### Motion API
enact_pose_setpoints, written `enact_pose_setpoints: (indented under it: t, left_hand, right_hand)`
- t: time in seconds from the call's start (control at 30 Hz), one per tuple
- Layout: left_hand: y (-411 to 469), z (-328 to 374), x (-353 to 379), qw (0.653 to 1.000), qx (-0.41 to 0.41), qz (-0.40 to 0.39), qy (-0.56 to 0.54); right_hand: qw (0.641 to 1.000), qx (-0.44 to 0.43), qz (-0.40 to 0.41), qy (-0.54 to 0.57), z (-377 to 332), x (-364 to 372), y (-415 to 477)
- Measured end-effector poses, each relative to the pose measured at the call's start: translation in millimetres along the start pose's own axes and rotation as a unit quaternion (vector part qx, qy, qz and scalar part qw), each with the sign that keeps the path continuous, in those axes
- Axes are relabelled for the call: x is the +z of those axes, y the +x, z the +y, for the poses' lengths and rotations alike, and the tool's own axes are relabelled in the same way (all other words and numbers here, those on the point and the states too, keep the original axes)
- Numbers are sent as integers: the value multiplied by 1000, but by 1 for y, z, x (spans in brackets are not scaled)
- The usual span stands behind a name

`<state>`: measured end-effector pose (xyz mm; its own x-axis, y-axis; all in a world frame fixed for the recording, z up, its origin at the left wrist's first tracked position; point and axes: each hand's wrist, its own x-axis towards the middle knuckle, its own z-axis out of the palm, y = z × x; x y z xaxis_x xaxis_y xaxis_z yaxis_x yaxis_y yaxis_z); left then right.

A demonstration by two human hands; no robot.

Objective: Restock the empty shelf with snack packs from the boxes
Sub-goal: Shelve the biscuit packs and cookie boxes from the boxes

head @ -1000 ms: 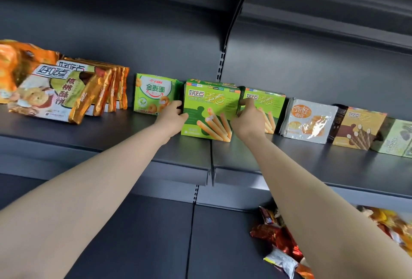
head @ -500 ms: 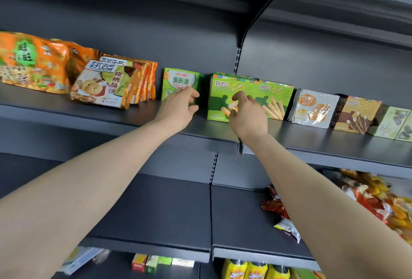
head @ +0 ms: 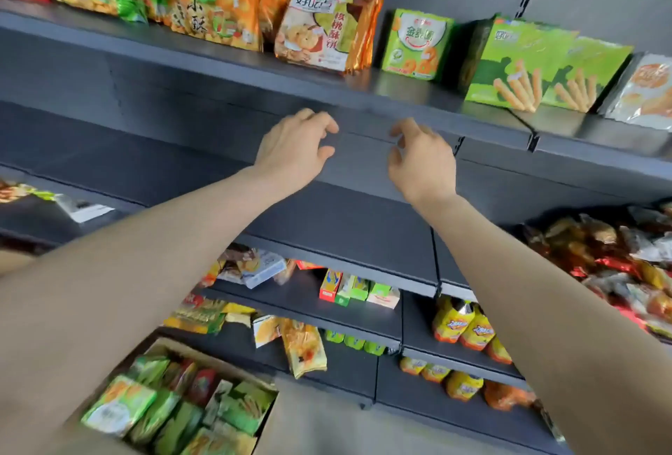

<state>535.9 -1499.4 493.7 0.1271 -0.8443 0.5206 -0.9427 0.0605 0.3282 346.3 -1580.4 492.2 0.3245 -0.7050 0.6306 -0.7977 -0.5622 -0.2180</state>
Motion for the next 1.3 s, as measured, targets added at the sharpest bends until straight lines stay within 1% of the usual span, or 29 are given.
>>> enact_pose_setpoints:
  t: [0.2,0.27,0.33,0.47,0.57,0.67,0.77,0.93,1.03,1.13,1.3]
  left_hand:
    - [-83,-78,21,997,-62,-47,25]
    - [-107,-105,32,994,-89,-62,30]
    - [-129,-133,43,990,-116,-72,38]
    - [-175,-184,68,979,-166,-97,63]
    - [-216,-221,90,965,-228,-113,61]
    - [-264,-254,116,945,-286,-151,51]
    - [-310,-279,146,917,-357,-176,34]
    - [-385,-317,203,866,-451,-215,13]
    - [-427,-342,235,836,-492,-243,12]
    - [-463,-373,262,810,-531,-248,6]
    - [-512,-431,312,786,-558,-266,-18]
  right_hand:
    - [995,-31,-78,44,-69,83,-62]
    - [991,-60,-102,62,-90,113,-84]
    - [984,-92,-129,85,-109,143,-103]
    - [963,-119,-209,120,-141,210,-137]
    - [943,-141,-265,141,-160,259,-167]
    - [922,-143,-327,153,-170,307,-199]
    - [896,-128,-387,179,-178,353,-226]
    - [862,-161,-454,156,-191,426,-274]
    - [841,-168,-494,143,-196,470,-303]
    - [828,-168,-520,123,-202,514,-328]
    - [808,-155,-559,99,-216,592,-368]
